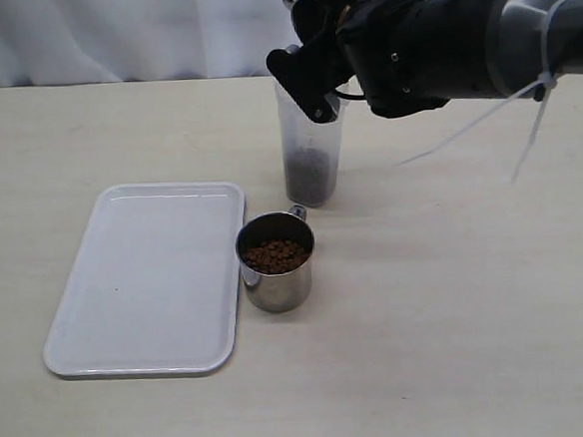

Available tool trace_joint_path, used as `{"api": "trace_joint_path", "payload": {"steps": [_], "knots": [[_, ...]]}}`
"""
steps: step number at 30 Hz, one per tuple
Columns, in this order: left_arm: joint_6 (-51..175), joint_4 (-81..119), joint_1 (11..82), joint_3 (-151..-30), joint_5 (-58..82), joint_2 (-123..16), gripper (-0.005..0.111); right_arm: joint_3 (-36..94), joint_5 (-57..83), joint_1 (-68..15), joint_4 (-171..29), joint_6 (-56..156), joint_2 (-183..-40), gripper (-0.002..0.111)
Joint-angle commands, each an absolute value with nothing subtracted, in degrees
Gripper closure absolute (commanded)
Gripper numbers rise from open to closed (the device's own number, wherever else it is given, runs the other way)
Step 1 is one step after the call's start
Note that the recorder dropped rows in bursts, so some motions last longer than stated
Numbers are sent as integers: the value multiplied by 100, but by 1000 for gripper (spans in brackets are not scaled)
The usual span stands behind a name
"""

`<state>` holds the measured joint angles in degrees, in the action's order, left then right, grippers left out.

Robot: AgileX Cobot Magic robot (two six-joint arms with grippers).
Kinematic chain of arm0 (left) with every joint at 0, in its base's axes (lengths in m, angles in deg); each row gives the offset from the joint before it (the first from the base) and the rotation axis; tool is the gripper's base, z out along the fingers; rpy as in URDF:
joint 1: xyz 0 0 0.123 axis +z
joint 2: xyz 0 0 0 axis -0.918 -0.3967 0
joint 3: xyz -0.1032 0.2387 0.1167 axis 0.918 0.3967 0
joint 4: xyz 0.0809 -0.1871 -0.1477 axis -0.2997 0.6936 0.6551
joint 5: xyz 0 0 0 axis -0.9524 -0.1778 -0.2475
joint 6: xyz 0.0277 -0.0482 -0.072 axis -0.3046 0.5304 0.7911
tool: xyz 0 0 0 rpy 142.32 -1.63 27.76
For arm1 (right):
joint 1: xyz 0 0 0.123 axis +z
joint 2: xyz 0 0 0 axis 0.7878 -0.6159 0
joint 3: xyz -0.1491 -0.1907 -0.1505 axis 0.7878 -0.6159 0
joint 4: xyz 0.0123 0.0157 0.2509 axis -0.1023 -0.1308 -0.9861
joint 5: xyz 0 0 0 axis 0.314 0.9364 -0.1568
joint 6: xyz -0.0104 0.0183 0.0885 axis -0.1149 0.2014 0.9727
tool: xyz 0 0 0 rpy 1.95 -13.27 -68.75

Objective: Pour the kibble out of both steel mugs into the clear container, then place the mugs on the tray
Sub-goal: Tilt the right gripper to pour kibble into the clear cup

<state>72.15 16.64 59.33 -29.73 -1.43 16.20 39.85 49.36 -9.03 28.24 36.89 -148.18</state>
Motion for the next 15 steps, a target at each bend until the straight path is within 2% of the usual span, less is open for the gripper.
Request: {"api": "trace_joint_path", "payload": {"steps": [1, 15], "knots": [[7230, 1656, 5932, -2955, -119, 1637, 107, 4009, 5073, -797, 2917, 3643, -14779, 104], [7230, 1656, 5932, -2955, -119, 1637, 107, 4009, 5210, -790, 2917, 3349, -14779, 104]]}}
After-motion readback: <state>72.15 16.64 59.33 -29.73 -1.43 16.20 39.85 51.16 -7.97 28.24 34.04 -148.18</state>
